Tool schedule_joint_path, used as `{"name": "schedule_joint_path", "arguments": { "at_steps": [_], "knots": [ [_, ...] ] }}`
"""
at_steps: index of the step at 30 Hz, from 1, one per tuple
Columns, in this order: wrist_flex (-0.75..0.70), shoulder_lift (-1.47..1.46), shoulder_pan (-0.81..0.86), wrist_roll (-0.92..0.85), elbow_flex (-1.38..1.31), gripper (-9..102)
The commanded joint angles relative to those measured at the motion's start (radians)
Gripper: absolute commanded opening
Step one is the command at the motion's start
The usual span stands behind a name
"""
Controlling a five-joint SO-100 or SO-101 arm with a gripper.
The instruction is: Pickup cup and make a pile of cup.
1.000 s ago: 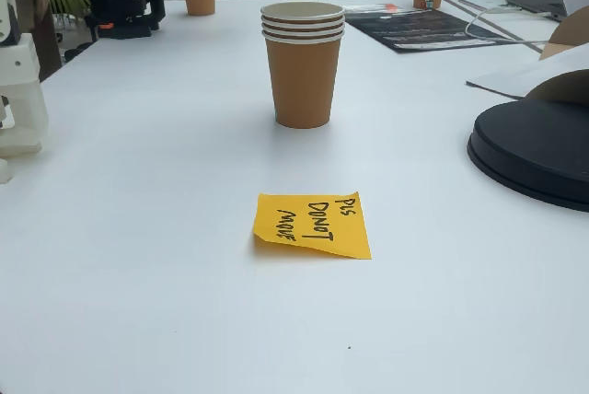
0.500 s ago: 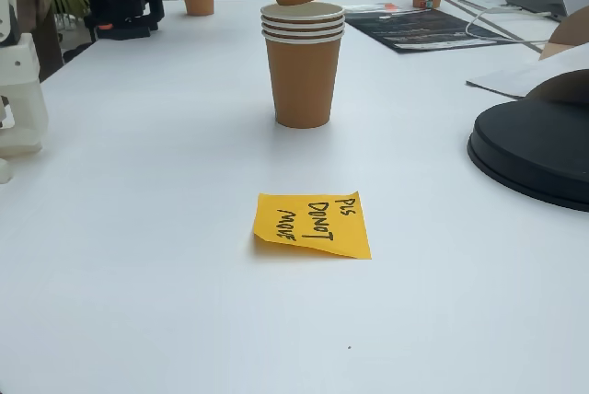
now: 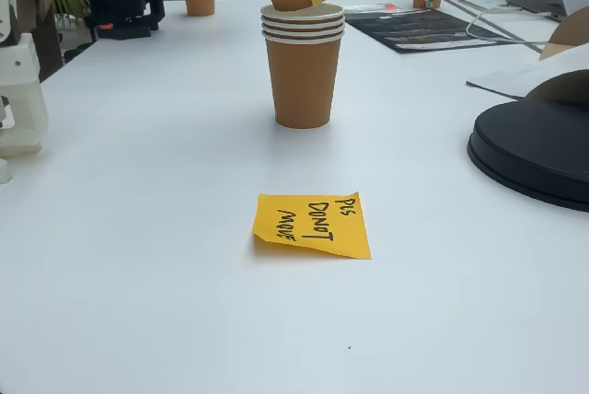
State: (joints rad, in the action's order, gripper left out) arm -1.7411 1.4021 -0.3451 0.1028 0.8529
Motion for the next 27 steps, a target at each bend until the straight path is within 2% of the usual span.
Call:
{"name": "schedule_joint_path", "arguments": {
  "at_steps": [1, 23, 27],
  "knots": [
    [-0.003, 0.02, -0.006, 0.008, -0.011, -7],
    [0.002, -0.052, -0.008, 0.003, -0.003, -6],
    [0.002, -0.066, -0.008, 0.002, -0.003, 0]
  ]
}}
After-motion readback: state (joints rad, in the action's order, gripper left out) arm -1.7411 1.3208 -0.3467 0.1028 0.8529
